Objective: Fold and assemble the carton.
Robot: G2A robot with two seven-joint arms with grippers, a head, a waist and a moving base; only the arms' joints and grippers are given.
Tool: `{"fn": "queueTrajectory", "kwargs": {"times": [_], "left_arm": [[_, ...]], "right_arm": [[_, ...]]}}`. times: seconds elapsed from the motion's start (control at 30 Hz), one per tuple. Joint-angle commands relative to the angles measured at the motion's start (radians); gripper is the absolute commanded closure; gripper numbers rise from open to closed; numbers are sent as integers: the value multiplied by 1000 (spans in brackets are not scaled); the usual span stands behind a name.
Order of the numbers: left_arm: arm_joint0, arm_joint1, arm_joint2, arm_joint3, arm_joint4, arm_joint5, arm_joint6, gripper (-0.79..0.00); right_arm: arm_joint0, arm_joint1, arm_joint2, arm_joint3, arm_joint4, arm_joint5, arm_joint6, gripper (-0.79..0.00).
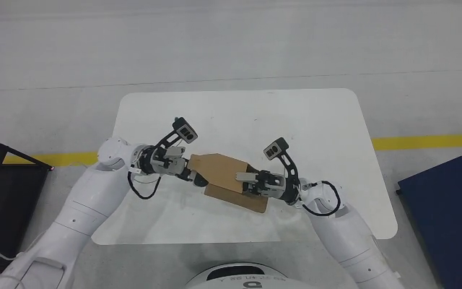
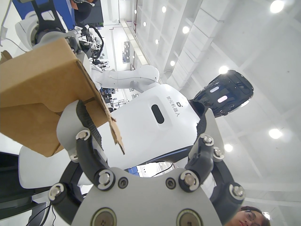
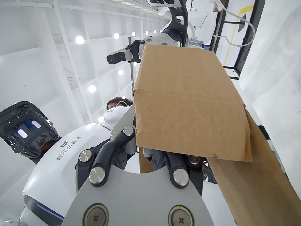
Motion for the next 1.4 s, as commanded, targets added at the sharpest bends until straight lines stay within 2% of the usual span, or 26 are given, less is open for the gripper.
{"fn": "queueTrajectory", "kwargs": {"times": [0.0, 0.23, 0.37, 0.43, 0.57, 0.6, 0.7, 0.83, 0.9, 0.97, 1.03, 1.07, 1.13, 1.17, 1.2, 1.27, 1.37], "left_arm": [[-2, 1, 2, 4, 6, -1, 0, -785], [-7, 2, 7, 14, 18, -4, 0, -785], [-13, 1, 12, 16, 20, -2, 0, -705], [-17, 1, 14, 20, 25, -1, 0, -714], [-24, 1, 17, 27, 35, 7, 0, -665], [-25, 1, 18, 28, 37, 8, 0, -640], [-30, 0, 20, 33, 49, 12, 0, -499], [-35, 0, 24, 48, 67, 18, 0, -391], [-39, 2, 26, 65, 101, 26, 0, -366], [-42, 3, 26, 79, 113, 37, 0, -289], [-47, 3, 22, 91, 125, 41, 0, -172], [-48, 3, 20, 94, 126, 43, 0, -160], [-48, 4, 16, 100, 128, 46, 0, -52], [-48, 5, 14, 102, 128, 48, 0, -40], [-47, 5, 14, 104, 132, 51, 0, -62], [-45, 7, 15, 105, 140, 55, 0, -145], [-40, 13, 13, 108, 152, 61, 0, -225]], "right_arm": [[0, 1, 0, 0, 0, 0, -2, 0], [5, 3, -6, 1, -5, -3, -8, 0], [9, 5, -10, 3, -6, -3, -9, 0], [11, 5, -10, 5, -6, -6, -11, 0], [13, 7, -11, 8, -5, -9, -13, 0], [13, 7, -11, 8, -3, -10, -13, 0], [15, 8, -13, 10, -1, -13, -12, 0], [18, 9, -14, 14, 2, -15, -13, 0], [19, 10, -14, 16, 1, -16, -13, 0], [22, 11, -15, 16, -3, -14, -9, 0], [24, 12, -16, 14, -7, -16, -2, 0], [25, 13, -16, 13, -6, -17, 0, 0], [26, 13, -16, 11, -2, -20, 1, 0], [27, 13, -17, 10, -2, -21, 1, 0], [28, 13, -18, 9, 0, -21, 0, 0], [30, 14, -19, 8, 1, -21, -1, 0], [33, 14, -21, 6, -1, -21, -3, 0]]}}
